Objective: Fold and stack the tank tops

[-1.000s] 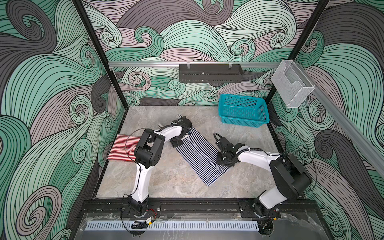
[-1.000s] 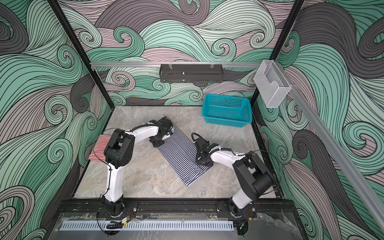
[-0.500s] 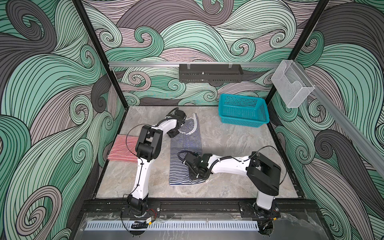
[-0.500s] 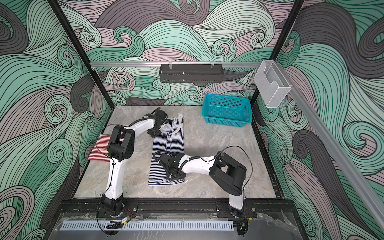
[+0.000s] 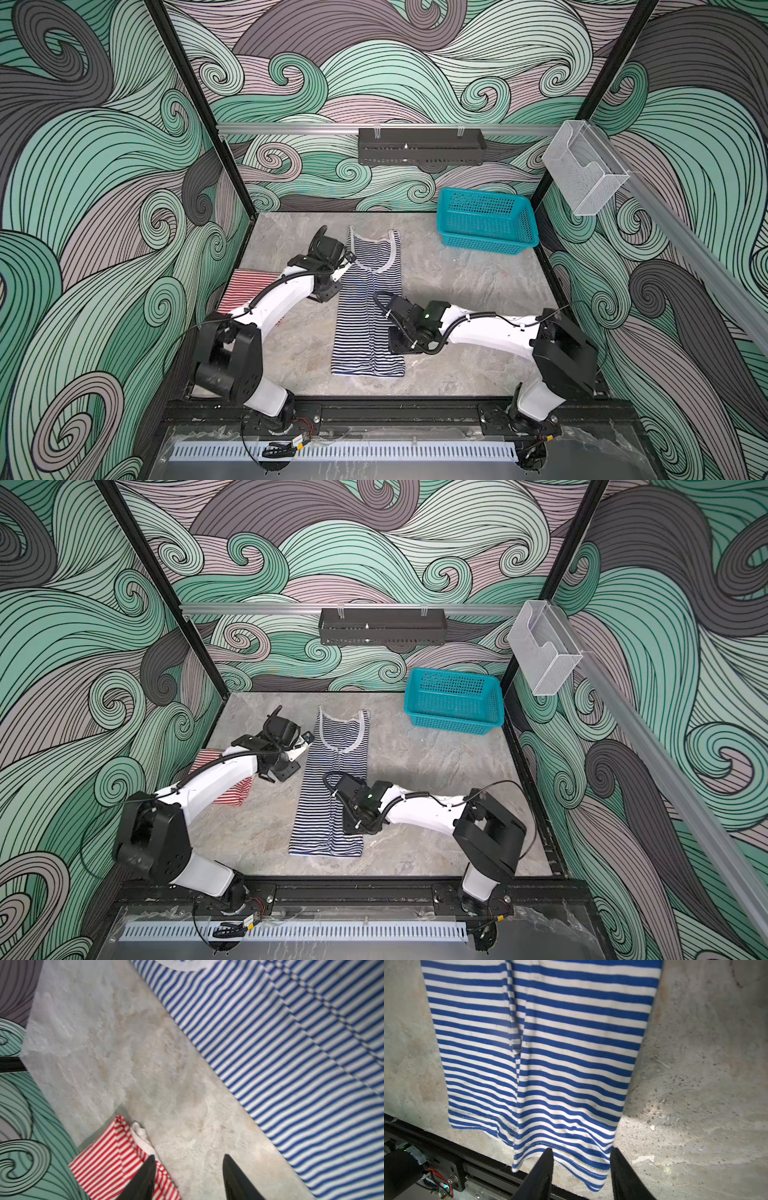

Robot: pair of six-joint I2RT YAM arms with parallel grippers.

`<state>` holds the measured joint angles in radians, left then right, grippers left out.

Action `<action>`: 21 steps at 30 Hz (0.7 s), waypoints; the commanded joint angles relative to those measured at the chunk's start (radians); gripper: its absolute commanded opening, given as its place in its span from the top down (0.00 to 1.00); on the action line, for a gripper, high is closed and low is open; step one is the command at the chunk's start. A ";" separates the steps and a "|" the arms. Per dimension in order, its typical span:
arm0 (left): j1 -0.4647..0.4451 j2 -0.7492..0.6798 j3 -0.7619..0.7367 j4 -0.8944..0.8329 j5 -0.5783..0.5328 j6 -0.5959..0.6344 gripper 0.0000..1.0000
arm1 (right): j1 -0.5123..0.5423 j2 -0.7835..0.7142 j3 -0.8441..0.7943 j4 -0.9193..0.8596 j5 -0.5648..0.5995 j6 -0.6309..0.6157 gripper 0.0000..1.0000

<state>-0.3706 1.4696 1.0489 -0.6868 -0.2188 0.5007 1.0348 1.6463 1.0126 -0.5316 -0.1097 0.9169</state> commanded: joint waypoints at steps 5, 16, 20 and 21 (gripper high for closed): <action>-0.076 -0.200 -0.213 -0.108 0.200 0.076 0.36 | -0.010 -0.026 -0.232 0.315 -0.211 0.137 0.38; -0.138 -0.277 -0.260 -0.160 0.266 0.009 0.34 | 0.018 -0.125 -0.352 0.276 -0.163 0.259 0.44; -0.155 -0.275 -0.259 -0.166 0.278 0.002 0.34 | 0.024 -0.202 -0.399 0.259 -0.129 0.302 0.47; -0.160 -0.273 -0.260 -0.167 0.281 0.004 0.34 | 0.027 -0.216 -0.407 0.264 -0.123 0.312 0.47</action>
<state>-0.5171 1.2068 0.7940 -0.8173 0.0307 0.5194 1.0550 1.4532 0.6346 -0.2058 -0.2810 1.1625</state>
